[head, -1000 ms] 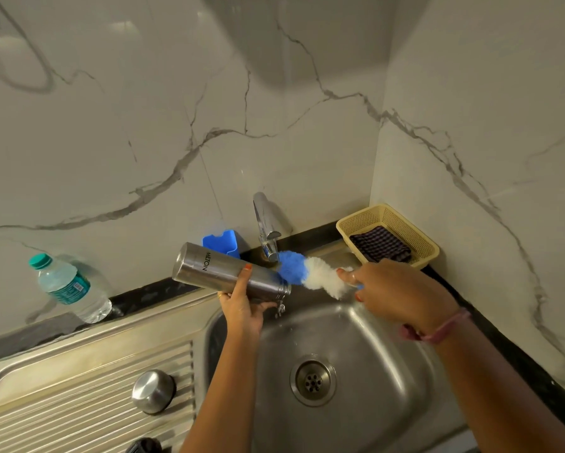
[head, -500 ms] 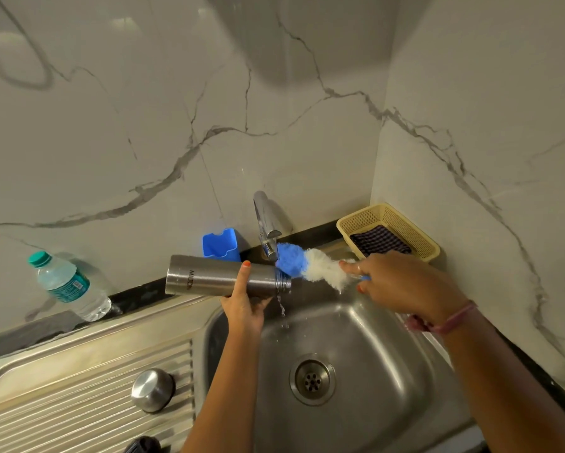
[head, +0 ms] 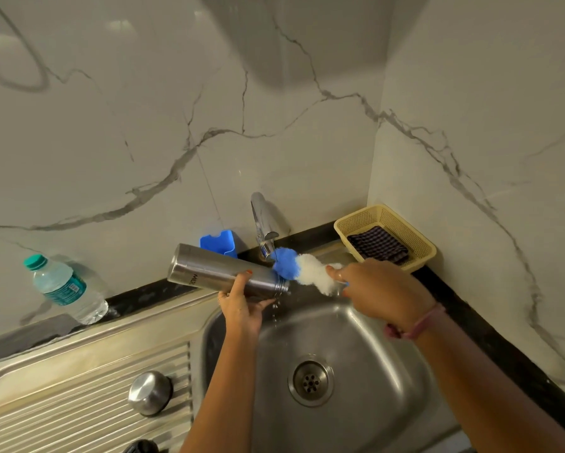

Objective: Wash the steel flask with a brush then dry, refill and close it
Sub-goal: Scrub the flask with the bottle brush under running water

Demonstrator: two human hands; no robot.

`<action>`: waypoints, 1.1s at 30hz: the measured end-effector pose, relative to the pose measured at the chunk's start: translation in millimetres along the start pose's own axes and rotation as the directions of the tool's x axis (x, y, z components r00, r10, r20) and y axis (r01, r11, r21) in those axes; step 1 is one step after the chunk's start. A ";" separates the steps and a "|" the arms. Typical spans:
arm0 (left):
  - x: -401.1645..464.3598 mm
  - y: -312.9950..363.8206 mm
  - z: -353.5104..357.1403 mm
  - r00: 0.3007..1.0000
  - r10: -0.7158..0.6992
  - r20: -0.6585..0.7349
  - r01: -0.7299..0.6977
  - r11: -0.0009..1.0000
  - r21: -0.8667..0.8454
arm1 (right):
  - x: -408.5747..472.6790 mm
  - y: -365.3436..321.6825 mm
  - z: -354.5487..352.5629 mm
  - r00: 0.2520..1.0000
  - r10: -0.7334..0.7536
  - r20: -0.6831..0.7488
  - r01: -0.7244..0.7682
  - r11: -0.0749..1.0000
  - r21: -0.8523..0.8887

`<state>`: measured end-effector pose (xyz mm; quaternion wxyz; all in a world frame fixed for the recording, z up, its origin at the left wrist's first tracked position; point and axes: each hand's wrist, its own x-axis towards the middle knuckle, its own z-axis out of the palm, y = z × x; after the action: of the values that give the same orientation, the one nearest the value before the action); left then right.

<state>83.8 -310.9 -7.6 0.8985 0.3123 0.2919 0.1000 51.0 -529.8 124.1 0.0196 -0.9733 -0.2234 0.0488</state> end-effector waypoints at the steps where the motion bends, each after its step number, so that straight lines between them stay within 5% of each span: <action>1: 0.5 0.1 0.2 1.000 -0.004 0.002 0.004 1.000 0.005 | 2.3 -5.3 4.2 1.000 -0.004 0.006 0.004 1.000 0.003; 33: -1.4 -6.3 1.0 0.998 0.040 0.049 -0.040 0.999 -0.005 | -2.6 16.8 -18.4 0.998 -0.019 0.062 0.012 0.995 0.101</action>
<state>83.2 -316.8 -10.2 0.9038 0.3187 0.2630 0.1109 57.8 -546.3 141.6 0.0619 -0.9673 -0.2288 0.0902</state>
